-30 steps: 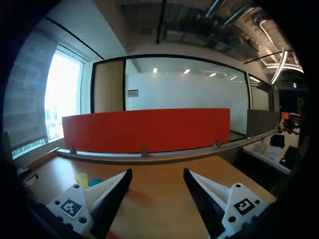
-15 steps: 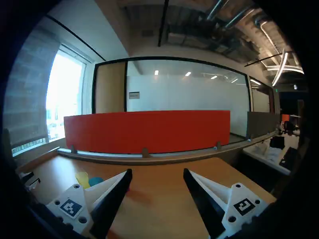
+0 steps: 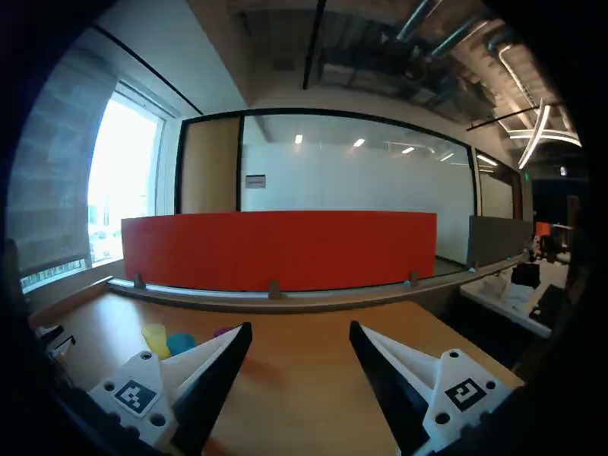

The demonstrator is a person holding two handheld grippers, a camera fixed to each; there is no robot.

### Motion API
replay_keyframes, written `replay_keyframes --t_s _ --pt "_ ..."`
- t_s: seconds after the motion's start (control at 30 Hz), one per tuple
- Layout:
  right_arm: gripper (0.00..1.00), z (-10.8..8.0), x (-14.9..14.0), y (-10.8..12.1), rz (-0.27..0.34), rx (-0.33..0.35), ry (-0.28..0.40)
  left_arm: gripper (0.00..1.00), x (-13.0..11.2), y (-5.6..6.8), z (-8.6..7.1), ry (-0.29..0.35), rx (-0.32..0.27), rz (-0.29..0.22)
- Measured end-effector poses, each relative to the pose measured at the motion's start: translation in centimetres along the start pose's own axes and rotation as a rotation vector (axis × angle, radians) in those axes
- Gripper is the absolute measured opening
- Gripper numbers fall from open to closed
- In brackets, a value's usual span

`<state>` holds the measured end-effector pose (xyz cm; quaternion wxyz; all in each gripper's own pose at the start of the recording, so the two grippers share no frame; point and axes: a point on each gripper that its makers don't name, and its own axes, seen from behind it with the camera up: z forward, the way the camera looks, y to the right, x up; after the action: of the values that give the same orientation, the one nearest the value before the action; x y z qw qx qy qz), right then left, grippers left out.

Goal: Pour water

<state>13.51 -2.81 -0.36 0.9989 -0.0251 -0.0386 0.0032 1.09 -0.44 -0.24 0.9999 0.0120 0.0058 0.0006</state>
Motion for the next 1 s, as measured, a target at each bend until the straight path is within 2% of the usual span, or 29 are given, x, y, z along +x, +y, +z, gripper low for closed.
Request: replay_keyframes --t_s 1.0 --pt "0.99 0.13 -0.06 0.38 -0.009 0.002 -0.005 0.92 -0.49 -0.1 0.15 -0.011 -0.002 0.0"
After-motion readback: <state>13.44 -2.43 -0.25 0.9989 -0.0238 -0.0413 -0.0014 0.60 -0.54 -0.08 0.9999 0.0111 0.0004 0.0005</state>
